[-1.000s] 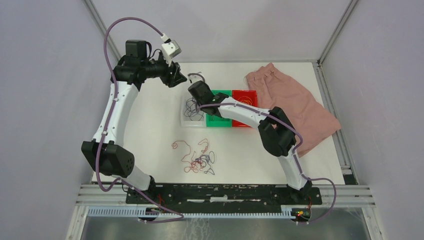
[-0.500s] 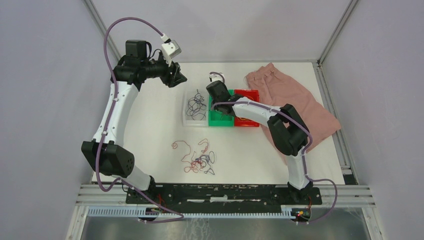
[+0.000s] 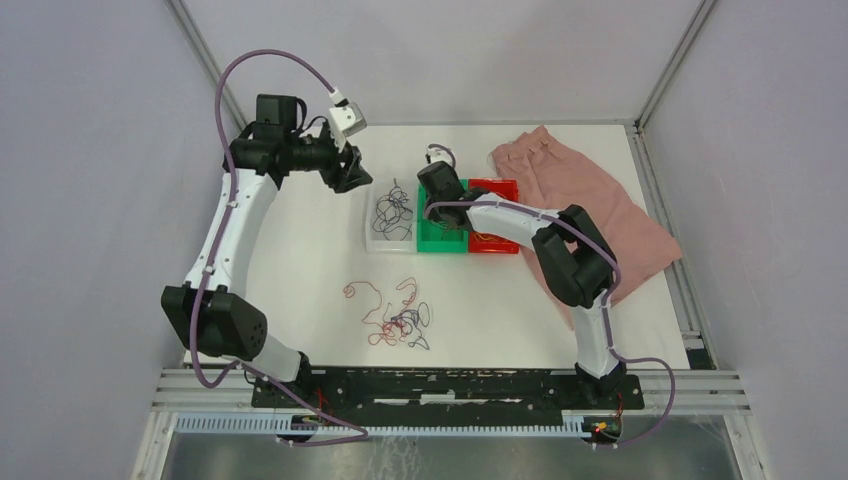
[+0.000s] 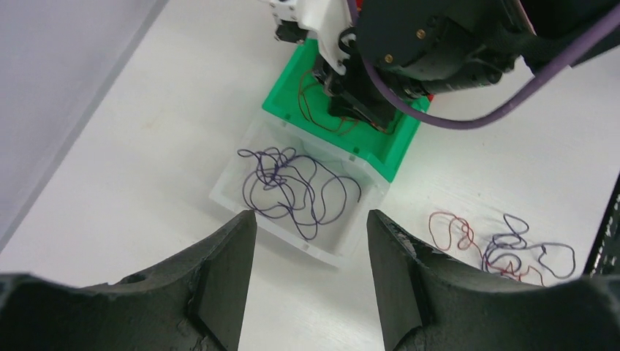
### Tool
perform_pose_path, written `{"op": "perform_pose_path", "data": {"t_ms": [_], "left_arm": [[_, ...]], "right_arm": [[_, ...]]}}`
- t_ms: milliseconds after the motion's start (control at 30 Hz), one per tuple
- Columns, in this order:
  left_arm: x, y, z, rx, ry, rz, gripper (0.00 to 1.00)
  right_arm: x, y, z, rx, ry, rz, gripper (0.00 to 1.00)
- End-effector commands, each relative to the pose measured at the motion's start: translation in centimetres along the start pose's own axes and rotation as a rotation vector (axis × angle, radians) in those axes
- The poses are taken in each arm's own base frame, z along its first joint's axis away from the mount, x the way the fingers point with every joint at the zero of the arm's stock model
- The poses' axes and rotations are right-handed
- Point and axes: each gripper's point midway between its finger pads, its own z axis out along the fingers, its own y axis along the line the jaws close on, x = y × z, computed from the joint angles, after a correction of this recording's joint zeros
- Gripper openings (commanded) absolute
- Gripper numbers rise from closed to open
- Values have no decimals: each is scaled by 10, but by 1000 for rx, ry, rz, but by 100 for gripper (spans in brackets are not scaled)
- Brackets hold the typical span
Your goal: Untangle the cables
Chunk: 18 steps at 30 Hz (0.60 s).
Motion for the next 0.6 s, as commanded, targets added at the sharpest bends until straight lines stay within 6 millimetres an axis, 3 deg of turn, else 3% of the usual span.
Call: {"op": "perform_pose_path", "data": {"t_ms": [0,100,200,300,400,567], "left_arm": [[29,-29,-9,110,68,101,65],[66,-51,-8,203,140,134,65],[107,-70,-8,276,223,168,65],[149,-83,-9,321,312,178,65],[176,-90,-7,344,360,188,64],[214,-101,0,374,418,205,64]], "right_arm": [[0,9,14,-17,0,24,0],[3,11,16,-31,9,11,1],[-12,17,6,-68,-21,6,9],[-40,21,-19,-115,-91,20,26],[-65,23,-47,-155,-152,46,38],[-77,21,-83,-210,-197,86,54]]}}
